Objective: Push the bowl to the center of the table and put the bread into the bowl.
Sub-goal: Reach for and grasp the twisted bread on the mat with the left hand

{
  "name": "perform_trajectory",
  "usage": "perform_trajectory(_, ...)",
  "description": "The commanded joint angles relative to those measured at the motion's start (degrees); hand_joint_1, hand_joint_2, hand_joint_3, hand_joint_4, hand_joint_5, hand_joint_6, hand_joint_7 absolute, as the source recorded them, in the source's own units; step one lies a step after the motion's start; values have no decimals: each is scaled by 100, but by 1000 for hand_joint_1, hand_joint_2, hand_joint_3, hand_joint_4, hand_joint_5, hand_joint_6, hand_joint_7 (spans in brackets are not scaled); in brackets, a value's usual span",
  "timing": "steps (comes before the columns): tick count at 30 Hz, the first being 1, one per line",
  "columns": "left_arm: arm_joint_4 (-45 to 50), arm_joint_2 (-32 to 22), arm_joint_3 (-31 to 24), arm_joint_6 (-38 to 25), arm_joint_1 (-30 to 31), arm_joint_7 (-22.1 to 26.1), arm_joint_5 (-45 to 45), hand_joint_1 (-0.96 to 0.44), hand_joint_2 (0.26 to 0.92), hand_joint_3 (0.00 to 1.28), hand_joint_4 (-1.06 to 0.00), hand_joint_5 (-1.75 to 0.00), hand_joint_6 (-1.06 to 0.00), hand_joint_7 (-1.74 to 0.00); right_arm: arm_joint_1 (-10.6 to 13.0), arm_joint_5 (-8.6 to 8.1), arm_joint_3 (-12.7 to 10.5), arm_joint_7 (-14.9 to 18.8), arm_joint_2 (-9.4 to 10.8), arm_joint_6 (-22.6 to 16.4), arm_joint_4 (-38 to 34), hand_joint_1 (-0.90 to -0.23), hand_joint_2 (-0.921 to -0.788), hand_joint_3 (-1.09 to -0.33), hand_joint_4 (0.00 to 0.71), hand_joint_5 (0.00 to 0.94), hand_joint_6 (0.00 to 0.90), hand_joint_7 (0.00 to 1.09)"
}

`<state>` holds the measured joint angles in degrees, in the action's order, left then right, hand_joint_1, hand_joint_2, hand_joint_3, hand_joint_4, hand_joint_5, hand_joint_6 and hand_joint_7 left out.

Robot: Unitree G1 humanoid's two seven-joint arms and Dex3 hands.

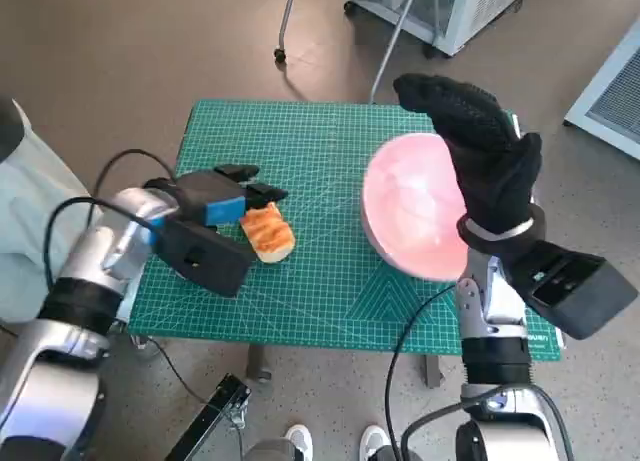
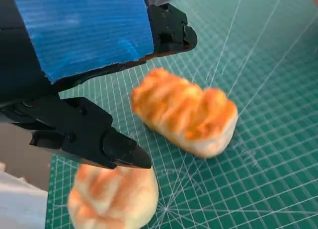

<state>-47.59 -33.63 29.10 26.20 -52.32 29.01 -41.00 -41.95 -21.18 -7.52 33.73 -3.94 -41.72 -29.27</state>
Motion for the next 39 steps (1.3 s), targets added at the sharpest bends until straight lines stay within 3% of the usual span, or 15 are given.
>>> perform_trajectory(1,-325,214,216,57,-213,-274,-228,-76,754,18,-26,-7,-141,-133,93,17,2,21,8,-16,-57,-741,-921,-772,321,35,1,980)
perform_trajectory(8,-507,251,283,126,-290,-392,-258,-78,760,15,-30,-5,-145,-126,92,17,4,20,7,-23,-64,-741,-921,-771,320,36,2,978)
perform_trajectory(10,-847,550,598,59,-358,-807,-606,-78,771,19,-48,-13,-165,-134,146,29,17,1,12,-15,11,-740,-921,-771,320,36,3,978)
perform_trajectory(20,-1857,1048,1105,114,-526,-1959,-1069,-34,901,48,-364,-67,-432,-218,223,112,33,-57,-12,-70,100,-732,-921,-769,311,34,5,969)
perform_trajectory(25,-2149,1147,1252,219,-512,-2424,-1157,-40,918,127,-538,-94,-561,-313,230,120,17,-74,-1,-78,92,-729,-921,-770,309,34,5,965)
perform_trajectory(26,-2188,1153,1272,249,-507,-2499,-1169,-149,919,186,-599,-114,-515,-732,232,117,16,-74,1,-75,91,-728,-921,-770,309,34,5,965)
perform_trajectory(27,-2215,1148,1287,297,-499,-2577,-1175,-187,919,211,-620,-121,-494,-886,236,107,15,-73,3,-65,94,-728,-921,-770,309,34,5,964)
perform_trajectory(28,-2240,1142,1302,333,-498,-2635,-1177,-120,920,238,-525,-572,-488,-1087,238,104,16,-76,6,-59,96,-727,-921,-769,309,34,6,963)
perform_trajectory(29,-2255,1125,1307,385,-502,-2679,-1168,-77,920,260,-458,-866,-479,-1222,247,99,17,-79,11,-52,104,-727,-921,-769,308,34,6,963)
perform_trajectory(31,-2285,1085,1301,481,-527,-2739,-1133,-39,921,265,-425,-1107,-477,-1323,262,85,21,-86,20,-28,126,-730,-921,-769,308,34,7,962)
perform_trajectory(34,-2318,1015,1261,611,-592,-2783,-1057,-13,921,232,-457,-1257,-503,-1338,276,57,25,-93,24,24,157,-742,-921,-765,308,35,10,959)
perform_trajectory(39,-2288,854,965,743,-812,-2599,-746,-2,921,190,-504,-1305,-541,-1295,295,31,27,-107,36,88,224,-751,-921,-761,307,35,13,954)
